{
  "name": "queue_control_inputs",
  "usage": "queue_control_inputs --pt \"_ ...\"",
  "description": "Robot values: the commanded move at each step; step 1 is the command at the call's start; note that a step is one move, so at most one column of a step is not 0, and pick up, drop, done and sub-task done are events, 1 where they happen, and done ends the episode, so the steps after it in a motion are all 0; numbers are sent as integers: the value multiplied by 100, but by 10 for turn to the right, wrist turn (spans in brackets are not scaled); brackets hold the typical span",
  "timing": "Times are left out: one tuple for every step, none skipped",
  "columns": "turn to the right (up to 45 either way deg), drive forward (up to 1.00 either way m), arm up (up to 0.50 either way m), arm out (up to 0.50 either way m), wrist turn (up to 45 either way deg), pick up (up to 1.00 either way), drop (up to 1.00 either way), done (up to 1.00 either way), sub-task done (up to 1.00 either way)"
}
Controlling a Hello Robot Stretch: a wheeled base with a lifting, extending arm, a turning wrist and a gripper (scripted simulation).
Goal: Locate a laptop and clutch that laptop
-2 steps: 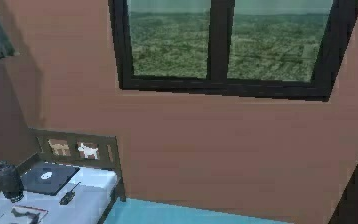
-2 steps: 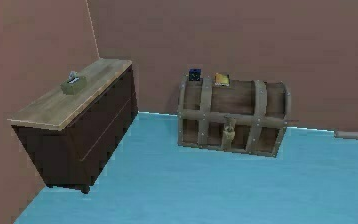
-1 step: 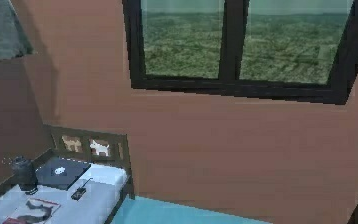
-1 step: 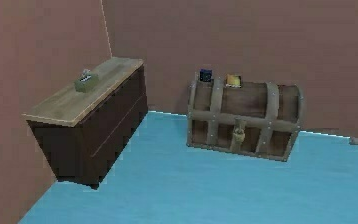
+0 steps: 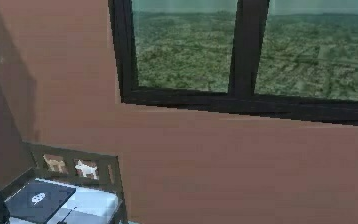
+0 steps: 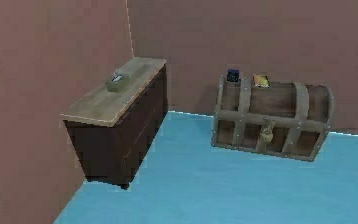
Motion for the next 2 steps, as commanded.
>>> queue_control_inputs --pt "-450 0 0 0 0 0 0 0 0" --pt "-450 0 0 0 0 0 0 0 0"
